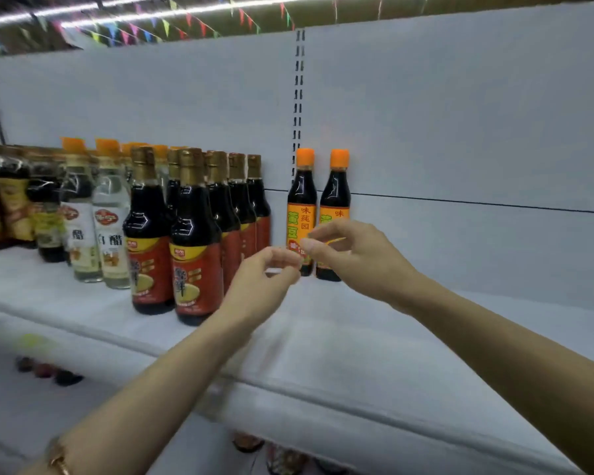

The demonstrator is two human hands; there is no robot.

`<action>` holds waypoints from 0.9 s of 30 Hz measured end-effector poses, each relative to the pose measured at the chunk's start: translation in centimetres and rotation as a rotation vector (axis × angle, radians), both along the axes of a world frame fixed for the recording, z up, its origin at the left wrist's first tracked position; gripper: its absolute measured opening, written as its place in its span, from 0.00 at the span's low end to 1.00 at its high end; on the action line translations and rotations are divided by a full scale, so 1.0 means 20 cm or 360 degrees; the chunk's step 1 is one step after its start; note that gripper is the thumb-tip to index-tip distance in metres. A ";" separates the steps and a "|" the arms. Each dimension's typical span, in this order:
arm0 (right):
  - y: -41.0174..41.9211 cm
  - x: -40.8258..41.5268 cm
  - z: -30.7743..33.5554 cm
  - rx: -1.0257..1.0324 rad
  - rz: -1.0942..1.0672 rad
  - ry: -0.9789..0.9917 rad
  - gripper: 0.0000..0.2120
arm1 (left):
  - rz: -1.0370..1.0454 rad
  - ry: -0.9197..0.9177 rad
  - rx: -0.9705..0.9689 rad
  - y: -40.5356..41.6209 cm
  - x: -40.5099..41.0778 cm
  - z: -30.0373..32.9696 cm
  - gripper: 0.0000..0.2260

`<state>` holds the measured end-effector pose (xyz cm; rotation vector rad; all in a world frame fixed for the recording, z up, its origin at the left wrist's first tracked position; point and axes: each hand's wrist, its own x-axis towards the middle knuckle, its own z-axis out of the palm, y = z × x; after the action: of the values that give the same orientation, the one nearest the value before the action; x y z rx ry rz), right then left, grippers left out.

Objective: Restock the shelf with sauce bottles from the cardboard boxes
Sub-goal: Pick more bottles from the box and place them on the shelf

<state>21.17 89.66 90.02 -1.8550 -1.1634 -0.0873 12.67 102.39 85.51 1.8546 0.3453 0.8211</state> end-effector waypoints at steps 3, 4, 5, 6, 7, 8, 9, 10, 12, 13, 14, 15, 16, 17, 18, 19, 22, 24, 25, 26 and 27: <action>-0.02 -0.14 -0.04 -0.0002 0.0256 -0.0024 0.11 | 0.0139 0.0010 0.0056 -0.08 -0.24 -0.03 0.07; -0.02 -0.19 -0.05 -0.0020 0.0338 -0.0020 0.11 | 0.0178 0.0030 0.0069 -0.10 -0.32 -0.05 0.07; -0.02 -0.25 -0.07 -0.0046 0.0414 -0.0010 0.11 | 0.0218 0.0056 0.0077 -0.12 -0.40 -0.08 0.07; -0.01 -0.30 -0.07 -0.0076 0.0490 0.0001 0.11 | 0.0265 0.0087 0.0086 -0.13 -0.47 -0.11 0.07; 0.01 -0.35 -0.07 -0.0111 0.0557 0.0000 0.11 | 0.0318 0.0123 0.0096 -0.13 -0.55 -0.13 0.07; 0.03 -0.41 -0.08 -0.0142 0.0618 -0.0009 0.11 | 0.0373 0.0160 0.0103 -0.12 -0.63 -0.16 0.07; 0.05 -0.47 -0.08 -0.0167 0.0676 -0.0020 0.12 | 0.0425 0.0187 0.0103 -0.12 -0.71 -0.19 0.07; 0.08 -0.53 -0.08 -0.0182 0.0731 -0.0028 0.12 | 0.0475 0.0211 0.0110 -0.11 -0.79 -0.20 0.07; 0.15 -0.66 -0.09 -0.0193 0.0841 -0.0061 0.13 | 0.0554 0.0298 0.0167 -0.07 -0.95 -0.23 0.08; 0.19 -0.73 -0.10 -0.0193 0.0897 -0.0078 0.14 | 0.0581 0.0350 0.0200 -0.05 -1.03 -0.24 0.09; 0.23 -0.80 -0.11 -0.0196 0.0955 -0.0086 0.14 | 0.0605 0.0395 0.0229 -0.03 -1.11 -0.25 0.09; 0.28 -0.88 -0.13 -0.0200 0.1013 -0.0078 0.14 | 0.0633 0.0429 0.0252 0.00 -1.19 -0.26 0.09; 0.32 -0.95 -0.15 -0.0200 0.1061 -0.0058 0.14 | 0.0662 0.0463 0.0275 0.02 -1.27 -0.26 0.09; 0.37 -1.03 -0.17 -0.0192 0.1101 -0.0036 0.14 | 0.0690 0.0498 0.0293 0.05 -1.36 -0.27 0.08; 0.42 -1.11 -0.19 -0.0197 0.1137 -0.0021 0.14 | 0.0721 0.0540 0.0312 0.08 -1.44 -0.28 0.08; 0.47 -1.19 -0.22 -0.0214 0.1181 -0.0001 0.14 | 0.0752 0.0578 0.0335 0.12 -1.53 -0.29 0.08; 0.64 -1.43 -0.27 -0.0273 0.1299 0.0033 0.11 | 0.0843 0.0669 0.0414 0.24 -1.82 -0.32 0.07; 0.75 -1.58 -0.29 -0.0282 0.1344 0.0036 0.08 | 0.0900 0.0753 0.0469 0.33 -2.02 -0.33 0.06; 0.81 -1.68 -0.30 -0.0287 0.1363 0.0052 0.08 | 0.0921 0.0788 0.0478 0.38 -2.14 -0.33 0.06; 0.87 -1.77 -0.31 -0.0294 0.1384 0.0083 0.08 | 0.0936 0.0819 0.0482 0.43 -2.25 -0.33 0.06; 0.94 -1.87 -0.33 -0.0310 0.1406 0.0119 0.09 | 0.0952 0.0849 0.0493 0.48 -2.36 -0.35 0.07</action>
<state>-16.18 108.42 83.41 -1.3310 -1.8766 0.6015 -34.56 112.01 78.57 2.2890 1.2096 0.7823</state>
